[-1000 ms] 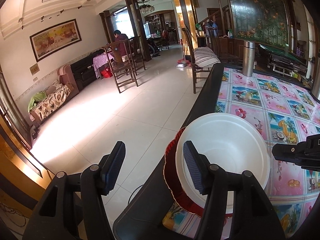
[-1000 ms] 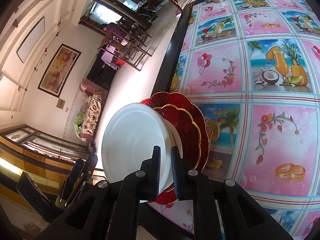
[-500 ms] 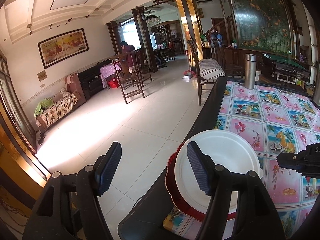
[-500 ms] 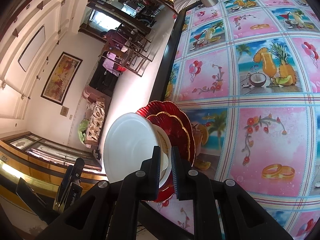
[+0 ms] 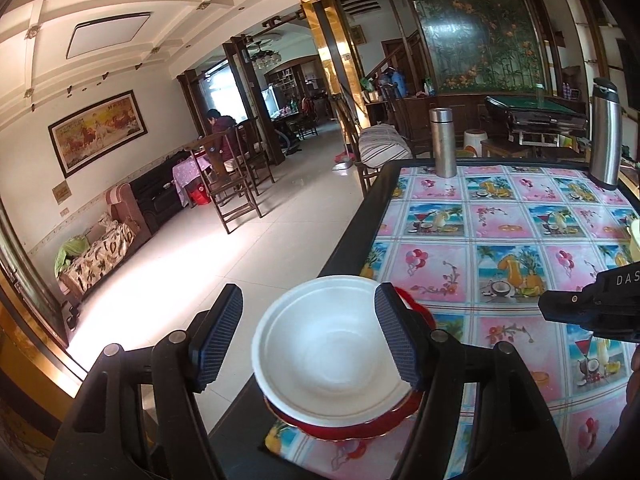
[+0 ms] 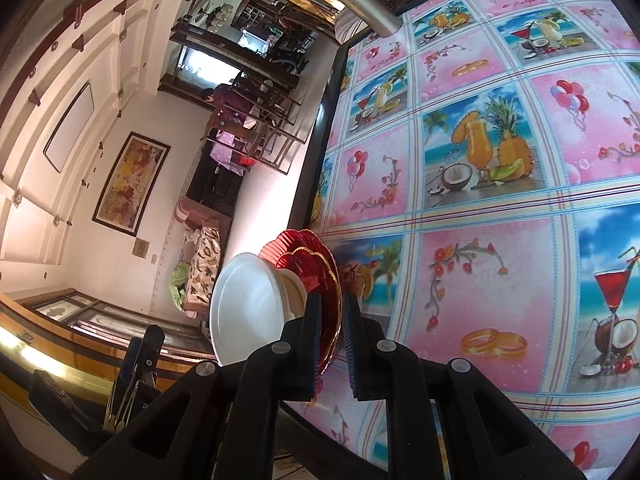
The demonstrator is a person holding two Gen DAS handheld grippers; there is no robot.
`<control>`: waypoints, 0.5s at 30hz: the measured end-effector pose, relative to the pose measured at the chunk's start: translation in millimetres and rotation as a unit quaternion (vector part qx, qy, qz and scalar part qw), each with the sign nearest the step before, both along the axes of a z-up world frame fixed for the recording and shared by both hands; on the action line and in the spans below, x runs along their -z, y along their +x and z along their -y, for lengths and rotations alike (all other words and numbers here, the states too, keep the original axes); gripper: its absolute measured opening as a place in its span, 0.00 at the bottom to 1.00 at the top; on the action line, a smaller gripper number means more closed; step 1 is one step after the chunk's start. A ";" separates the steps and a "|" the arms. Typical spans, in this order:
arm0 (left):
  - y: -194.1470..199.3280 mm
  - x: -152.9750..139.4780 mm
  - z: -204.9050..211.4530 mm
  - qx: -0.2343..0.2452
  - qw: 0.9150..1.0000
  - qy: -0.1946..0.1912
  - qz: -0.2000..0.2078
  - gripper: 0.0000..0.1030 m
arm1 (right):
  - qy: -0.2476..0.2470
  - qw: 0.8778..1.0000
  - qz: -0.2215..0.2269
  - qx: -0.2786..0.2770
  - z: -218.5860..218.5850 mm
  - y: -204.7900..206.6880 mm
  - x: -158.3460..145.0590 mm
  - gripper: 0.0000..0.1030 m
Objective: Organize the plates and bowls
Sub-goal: 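Move both tools over to the second beige ribbed bowl on the tablecloth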
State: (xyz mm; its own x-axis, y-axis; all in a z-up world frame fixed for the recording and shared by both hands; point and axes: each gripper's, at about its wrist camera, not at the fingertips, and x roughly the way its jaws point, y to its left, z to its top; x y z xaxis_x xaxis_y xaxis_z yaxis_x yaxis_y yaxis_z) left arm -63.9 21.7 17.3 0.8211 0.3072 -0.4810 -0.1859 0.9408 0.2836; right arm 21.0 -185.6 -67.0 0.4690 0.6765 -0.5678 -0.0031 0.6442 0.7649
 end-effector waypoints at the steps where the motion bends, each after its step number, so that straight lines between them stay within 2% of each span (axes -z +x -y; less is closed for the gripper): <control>1: 0.9 0.3 9.4 0.007 1.000 0.005 -0.001 0.67 | 0.003 1.000 0.001 0.006 9.4 -1.6 0.0 0.13; 4: 1.2 0.6 38.2 0.031 0.999 0.019 -0.005 0.68 | 0.015 1.000 0.005 0.027 38.3 -7.7 -0.2 0.13; 7: 3.2 2.7 66.1 0.053 0.998 0.030 -0.009 0.74 | 0.026 0.998 0.007 0.048 69.6 -13.1 0.2 0.13; 15: 9.6 11.3 139.4 0.121 0.991 0.055 -0.034 0.74 | 0.048 0.992 0.022 0.118 160.7 -31.6 -3.2 0.14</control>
State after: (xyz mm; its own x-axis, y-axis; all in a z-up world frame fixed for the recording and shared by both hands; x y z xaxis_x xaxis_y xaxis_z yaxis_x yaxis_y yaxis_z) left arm -54.4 -117.7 6.0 0.8441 0.1596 -0.5119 0.0640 0.9178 0.3918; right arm -10.6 -346.2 -63.8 0.6426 0.5955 -0.4821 0.1043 0.5553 0.8251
